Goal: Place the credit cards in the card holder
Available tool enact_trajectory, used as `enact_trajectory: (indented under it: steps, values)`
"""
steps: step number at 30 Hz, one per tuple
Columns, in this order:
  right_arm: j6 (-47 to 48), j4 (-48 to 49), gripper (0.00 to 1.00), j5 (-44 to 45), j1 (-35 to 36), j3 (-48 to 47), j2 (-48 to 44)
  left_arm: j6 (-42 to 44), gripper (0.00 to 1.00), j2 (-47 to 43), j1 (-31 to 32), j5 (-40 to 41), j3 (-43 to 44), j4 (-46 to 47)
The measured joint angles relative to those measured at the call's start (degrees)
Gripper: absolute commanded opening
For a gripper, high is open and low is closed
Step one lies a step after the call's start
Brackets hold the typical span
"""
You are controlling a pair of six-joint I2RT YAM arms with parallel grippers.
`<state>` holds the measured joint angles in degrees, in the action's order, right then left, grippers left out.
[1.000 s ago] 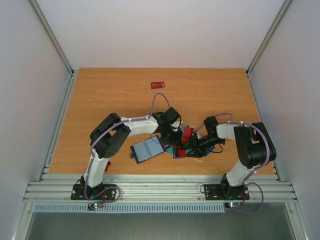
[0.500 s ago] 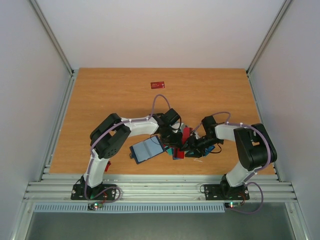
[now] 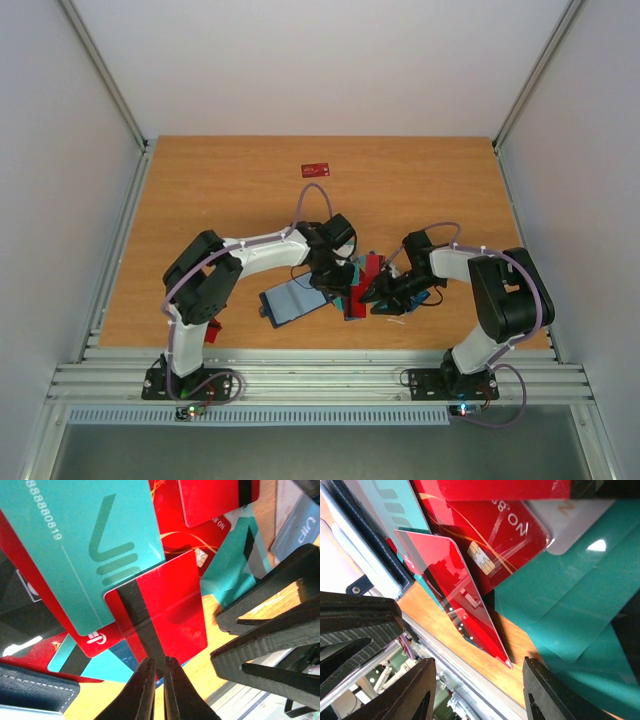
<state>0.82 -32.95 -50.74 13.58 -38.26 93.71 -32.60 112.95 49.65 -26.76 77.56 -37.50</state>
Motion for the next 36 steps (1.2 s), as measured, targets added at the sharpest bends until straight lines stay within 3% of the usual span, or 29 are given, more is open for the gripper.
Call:
enact_trajectory:
  steps: [36]
  values:
    - [0.9,2.5,0.50,-1.3,0.8,-2.0,2.4,6.3,0.00,5.6,-0.1,-1.1,2.4,-3.7]
